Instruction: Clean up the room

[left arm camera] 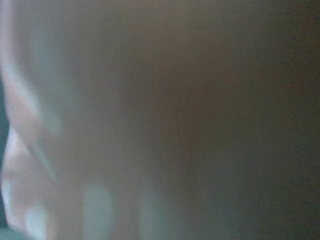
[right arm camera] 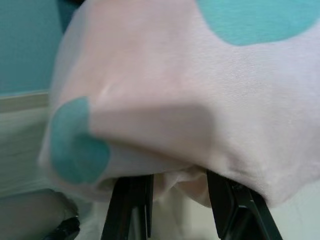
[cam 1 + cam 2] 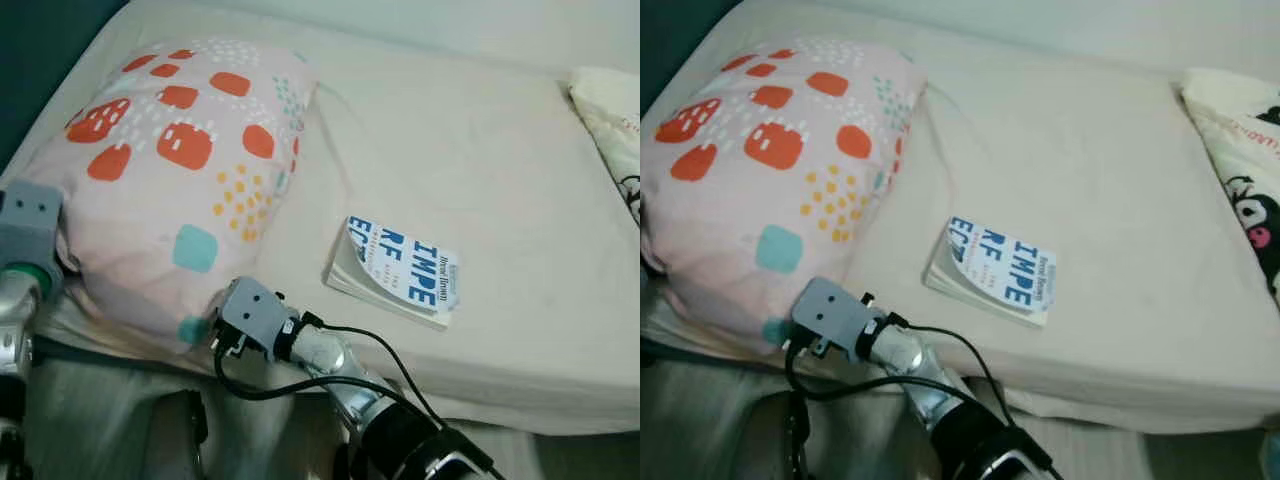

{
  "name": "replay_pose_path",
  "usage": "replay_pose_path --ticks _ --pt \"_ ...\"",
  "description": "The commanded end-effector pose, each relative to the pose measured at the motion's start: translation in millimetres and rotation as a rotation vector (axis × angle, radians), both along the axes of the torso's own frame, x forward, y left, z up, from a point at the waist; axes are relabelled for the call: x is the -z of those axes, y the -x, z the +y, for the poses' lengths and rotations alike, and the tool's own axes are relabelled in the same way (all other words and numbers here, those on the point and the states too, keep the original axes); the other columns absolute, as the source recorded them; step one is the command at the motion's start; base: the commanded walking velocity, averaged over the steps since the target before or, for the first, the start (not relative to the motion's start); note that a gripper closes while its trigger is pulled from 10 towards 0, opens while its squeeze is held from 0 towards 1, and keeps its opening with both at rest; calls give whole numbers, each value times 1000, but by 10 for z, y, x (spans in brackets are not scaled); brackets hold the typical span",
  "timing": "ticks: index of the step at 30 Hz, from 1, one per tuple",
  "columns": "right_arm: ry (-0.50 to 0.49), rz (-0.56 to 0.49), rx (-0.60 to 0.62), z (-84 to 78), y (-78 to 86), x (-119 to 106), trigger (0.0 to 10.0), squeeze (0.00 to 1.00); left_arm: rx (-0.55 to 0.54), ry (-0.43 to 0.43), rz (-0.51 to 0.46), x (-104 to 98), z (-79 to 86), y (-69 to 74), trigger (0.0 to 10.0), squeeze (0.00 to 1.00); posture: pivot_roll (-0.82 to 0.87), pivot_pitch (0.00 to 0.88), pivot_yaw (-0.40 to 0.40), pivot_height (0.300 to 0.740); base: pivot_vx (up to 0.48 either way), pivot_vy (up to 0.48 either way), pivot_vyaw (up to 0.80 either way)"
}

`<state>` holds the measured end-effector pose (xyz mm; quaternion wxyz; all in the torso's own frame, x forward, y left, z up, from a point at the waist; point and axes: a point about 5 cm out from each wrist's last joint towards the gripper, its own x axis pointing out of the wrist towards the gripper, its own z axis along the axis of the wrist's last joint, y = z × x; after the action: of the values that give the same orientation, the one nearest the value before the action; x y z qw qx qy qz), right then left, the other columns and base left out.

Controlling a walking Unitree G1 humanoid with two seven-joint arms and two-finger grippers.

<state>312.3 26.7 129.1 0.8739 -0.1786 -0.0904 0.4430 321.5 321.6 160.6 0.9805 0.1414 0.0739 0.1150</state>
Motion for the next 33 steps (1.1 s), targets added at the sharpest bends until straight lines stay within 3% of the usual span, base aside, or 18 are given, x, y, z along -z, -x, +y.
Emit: replay_pose_path --ticks 1,3,6,10,12,14,15,18,19,21,23,26,28,30,31,32,33 --pt "-34 1 56 50 -72 -101 10000 0 65 60 89 286 -156 98 10000 0 111 226 -35 546 0 0 0" --pt "-24 11 115 -63 -135 -58 10000 0 79 88 113 432 -239 229 10000 0 116 226 -35 546 0 0 0" --pt "-22 15 127 -107 -149 -38 10000 0 80 88 111 465 -261 306 10000 0 118 226 -33 546 0 0 0" --pt "10 39 100 -230 -123 55 10000 0 72 54 114 473 -240 536 10000 0 135 224 -39 546 0 0 0" --pt "46 62 74 -405 -72 158 10000 0 171 47 125 432 -350 741 10000 0 148 222 -42 546 0 0 0" --pt "75 78 50 -689 -13 222 10000 0 337 112 141 393 -563 972 10000 0 158 223 -48 546 0 0 0" --pt "75 78 50 -689 -13 222 10000 0 337 112 141 393 -563 972 10000 0 158 223 -48 546 0 0 0" --pt "107 96 81 -1168 38 229 10000 0 575 206 179 291 -924 1306 10000 0 162 226 -54 546 0 0 0" --pt "112 98 90 -1242 45 223 10000 0 608 219 186 272 -981 1359 10000 0 162 226 -54 546 0 0 0" --pt "122 109 165 -1608 66 185 10000 0 718 281 176 174 -1195 1474 10000 0 158 226 -57 546 0 0 0" --pt "93 106 256 -1850 62 136 10000 0 775 304 131 60 -1339 1466 10000 0 150 222 -54 546 0 0 0" --pt "56 83 327 -1906 19 118 10000 0 778 301 77 -20 -1384 1372 10000 0 145 218 -52 546 0 0 0" --pt "27 -18 488 -1970 -86 63 10000 0 770 272 -23 -188 -1450 1165 10000 0 141 212 -45 546 0 0 0" --pt "29 -72 542 -1982 -109 21 10000 0 763 259 -53 -263 -1469 1110 10000 0 141 212 -45 546 0 0 0" --pt "64 -129 554 -1946 -129 -29 10000 0 761 251 -98 -359 -1491 1006 10000 0 145 208 -43 546 0 0 0" --pt "105 -174 548 -1923 -125 -61 10000 1000 757 244 -111 -402 -1498 967 10000 0 145 208 -43 546 0 0 0" --pt "105 -174 548 -1923 -125 -61 10000 1000 757 244 -111 -402 -1498 967 10000 0 145 208 -43 546 0 0 0"
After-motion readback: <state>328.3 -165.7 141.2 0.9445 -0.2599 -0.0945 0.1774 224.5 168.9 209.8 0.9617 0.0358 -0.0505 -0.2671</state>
